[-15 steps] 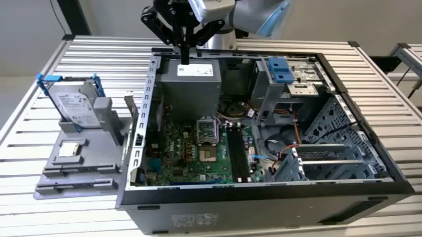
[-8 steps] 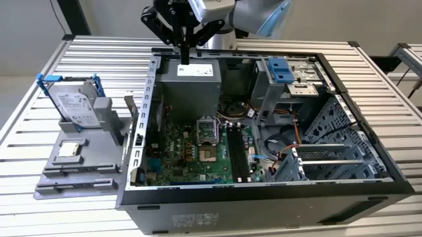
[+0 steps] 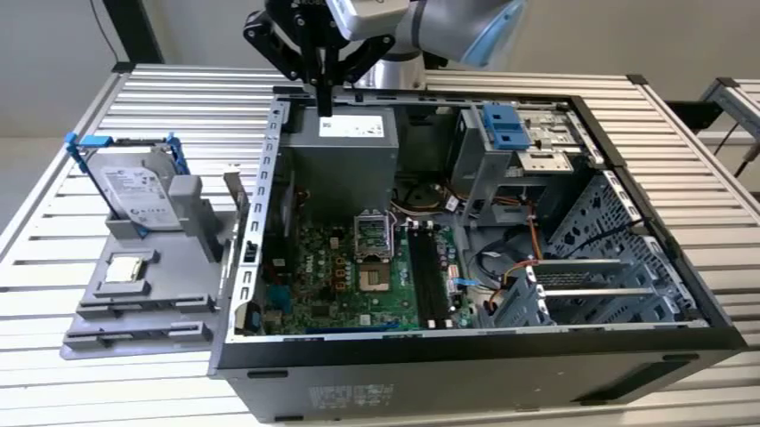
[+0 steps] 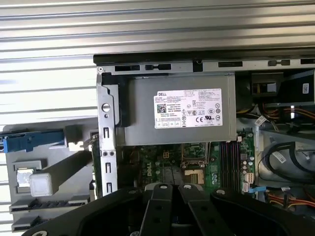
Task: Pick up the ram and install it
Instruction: 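Reach for the ram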
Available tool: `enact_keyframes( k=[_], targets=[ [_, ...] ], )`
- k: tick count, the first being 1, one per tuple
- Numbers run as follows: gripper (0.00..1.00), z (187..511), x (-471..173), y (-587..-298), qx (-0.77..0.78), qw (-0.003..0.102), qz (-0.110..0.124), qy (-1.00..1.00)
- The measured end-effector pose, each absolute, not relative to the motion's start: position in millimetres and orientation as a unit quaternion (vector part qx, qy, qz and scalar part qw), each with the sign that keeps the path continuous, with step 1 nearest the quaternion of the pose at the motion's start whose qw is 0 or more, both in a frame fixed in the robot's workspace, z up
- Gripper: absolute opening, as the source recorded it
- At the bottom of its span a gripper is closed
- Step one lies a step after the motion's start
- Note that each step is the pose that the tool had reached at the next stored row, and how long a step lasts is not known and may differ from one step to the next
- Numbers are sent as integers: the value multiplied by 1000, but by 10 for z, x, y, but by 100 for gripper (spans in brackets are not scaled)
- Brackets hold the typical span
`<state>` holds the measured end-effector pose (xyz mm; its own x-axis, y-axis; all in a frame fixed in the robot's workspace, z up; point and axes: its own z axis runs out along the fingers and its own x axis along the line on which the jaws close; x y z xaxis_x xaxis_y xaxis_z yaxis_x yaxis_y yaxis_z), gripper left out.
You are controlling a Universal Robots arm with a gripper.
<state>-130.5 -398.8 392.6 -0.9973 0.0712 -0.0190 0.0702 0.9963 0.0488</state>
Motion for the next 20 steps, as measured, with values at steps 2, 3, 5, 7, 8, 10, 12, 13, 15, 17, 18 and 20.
enact_keyframes(
  k=[2, 3, 5, 7, 8, 10, 12, 13, 15, 17, 18, 20],
  targets=[
    [0, 3926, -1341, -3988, 35, 10, 24, 999],
    [0, 3926, -1360, -3988, 35, 10, 24, 999],
    [0, 3926, -1400, -3988, 35, 10, 24, 999],
    [0, 3926, -1446, -3988, 35, 10, 24, 999],
    [0, 3926, -1475, -3988, 35, 10, 24, 999],
    [0, 3926, -1536, -3988, 35, 10, 24, 999],
    [0, 3926, -1594, -3988, 35, 10, 24, 999],
    [0, 3926, -1624, -3988, 35, 10, 24, 999],
    [0, 3926, -1686, -3988, 35, 10, 24, 999],
    [0, 3926, -1747, -3988, 35, 10, 24, 999],
    [0, 3926, -1777, -3988, 35, 10, 24, 999],
    [0, 3927, -1843, -3988, 35, 10, 24, 999]
  ],
)
